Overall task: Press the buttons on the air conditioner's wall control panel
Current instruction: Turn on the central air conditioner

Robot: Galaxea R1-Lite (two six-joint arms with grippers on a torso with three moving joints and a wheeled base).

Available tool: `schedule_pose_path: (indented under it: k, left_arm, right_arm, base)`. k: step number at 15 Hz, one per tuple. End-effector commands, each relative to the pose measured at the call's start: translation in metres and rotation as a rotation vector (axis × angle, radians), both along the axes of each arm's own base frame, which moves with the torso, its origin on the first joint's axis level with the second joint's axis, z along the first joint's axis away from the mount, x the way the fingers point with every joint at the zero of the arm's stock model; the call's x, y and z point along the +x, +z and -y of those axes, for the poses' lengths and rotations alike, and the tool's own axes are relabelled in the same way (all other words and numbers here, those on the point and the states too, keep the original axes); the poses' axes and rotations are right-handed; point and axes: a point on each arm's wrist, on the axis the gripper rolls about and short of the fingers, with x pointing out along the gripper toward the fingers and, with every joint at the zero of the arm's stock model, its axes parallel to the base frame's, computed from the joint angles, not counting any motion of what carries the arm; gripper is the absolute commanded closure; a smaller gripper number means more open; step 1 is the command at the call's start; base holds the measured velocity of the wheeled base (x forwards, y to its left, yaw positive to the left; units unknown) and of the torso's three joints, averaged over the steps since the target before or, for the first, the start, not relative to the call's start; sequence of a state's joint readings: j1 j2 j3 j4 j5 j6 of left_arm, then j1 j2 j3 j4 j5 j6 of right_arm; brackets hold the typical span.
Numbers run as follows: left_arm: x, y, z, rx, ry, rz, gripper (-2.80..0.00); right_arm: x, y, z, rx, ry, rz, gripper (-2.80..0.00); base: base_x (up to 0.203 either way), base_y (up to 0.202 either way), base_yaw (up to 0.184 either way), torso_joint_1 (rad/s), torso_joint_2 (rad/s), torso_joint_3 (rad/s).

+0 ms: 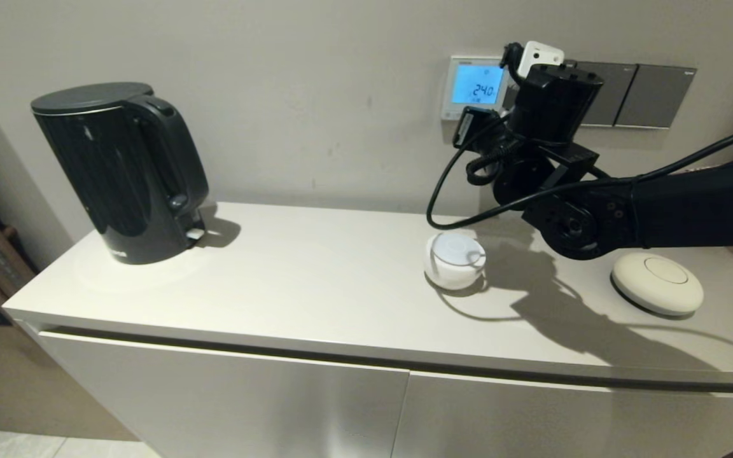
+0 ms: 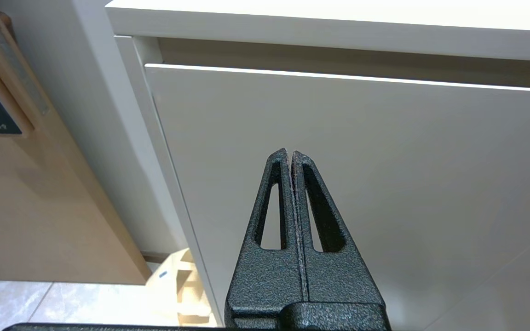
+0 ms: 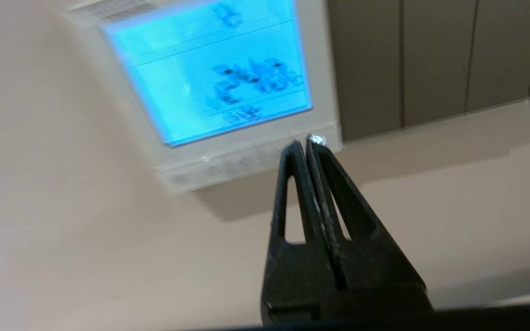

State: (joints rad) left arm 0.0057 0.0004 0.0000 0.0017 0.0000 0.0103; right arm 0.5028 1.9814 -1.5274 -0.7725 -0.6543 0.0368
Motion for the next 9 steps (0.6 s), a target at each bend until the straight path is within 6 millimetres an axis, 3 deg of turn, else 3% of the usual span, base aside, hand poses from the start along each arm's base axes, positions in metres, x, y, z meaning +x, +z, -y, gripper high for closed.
schedule_pose_path:
  k: [1,9]
  left_arm:
    - [0.0001,0.0,0.0,0.0,0.0,-0.001,0.0]
    - [0.0001,0.0,0.0,0.0,0.0,-0.001,0.0]
  right_arm:
    - [-0.0128,0.0101,-0.0023,0.013,0.017,0.02,0.0]
    - [-0.0152,0.0092,-0.0068,0.011,0.029,0.018,0.0]
  base:
    - [0.0,0.0,0.0,0.0,0.0,0.0]
    - [0.0,0.0,0.0,0.0,0.0,0.0]
